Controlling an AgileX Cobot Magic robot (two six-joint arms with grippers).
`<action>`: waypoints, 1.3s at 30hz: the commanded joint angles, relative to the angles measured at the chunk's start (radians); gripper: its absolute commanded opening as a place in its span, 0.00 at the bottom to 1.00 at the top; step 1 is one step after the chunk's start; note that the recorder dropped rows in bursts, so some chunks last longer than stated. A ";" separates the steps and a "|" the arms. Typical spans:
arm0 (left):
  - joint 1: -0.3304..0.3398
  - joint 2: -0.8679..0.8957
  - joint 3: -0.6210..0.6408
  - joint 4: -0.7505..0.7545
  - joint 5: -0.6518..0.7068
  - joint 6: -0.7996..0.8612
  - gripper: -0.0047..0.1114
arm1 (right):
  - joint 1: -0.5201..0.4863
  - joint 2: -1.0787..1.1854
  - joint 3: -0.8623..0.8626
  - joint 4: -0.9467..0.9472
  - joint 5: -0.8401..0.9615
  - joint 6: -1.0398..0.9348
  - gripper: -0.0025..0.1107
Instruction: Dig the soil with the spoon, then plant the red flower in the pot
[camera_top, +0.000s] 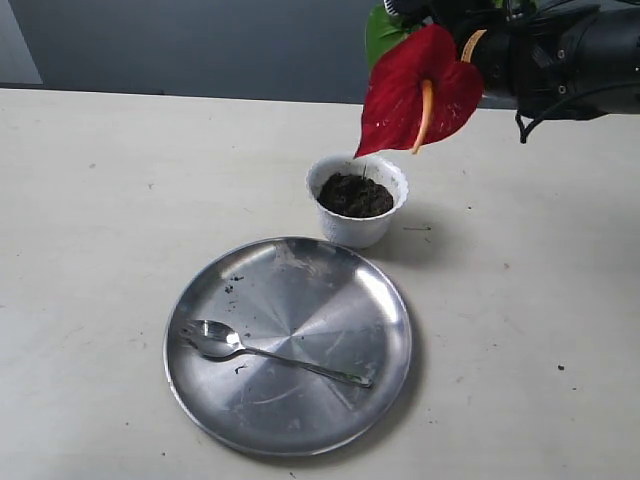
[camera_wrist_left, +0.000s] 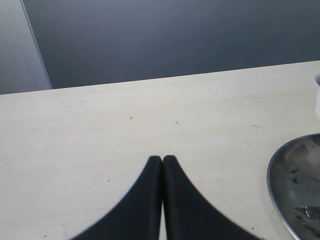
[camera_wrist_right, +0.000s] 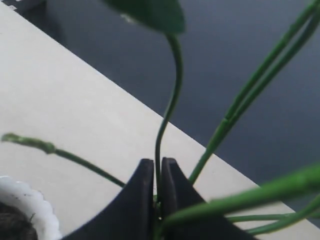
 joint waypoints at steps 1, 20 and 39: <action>-0.005 -0.001 -0.002 -0.002 -0.014 -0.004 0.05 | 0.055 0.000 -0.008 0.057 -0.042 -0.108 0.02; -0.005 -0.001 -0.002 -0.002 -0.014 -0.004 0.05 | 0.076 0.125 -0.266 1.554 0.287 -1.570 0.02; -0.005 -0.001 -0.002 -0.002 -0.014 -0.004 0.05 | 0.119 0.302 -0.266 1.601 0.338 -1.597 0.02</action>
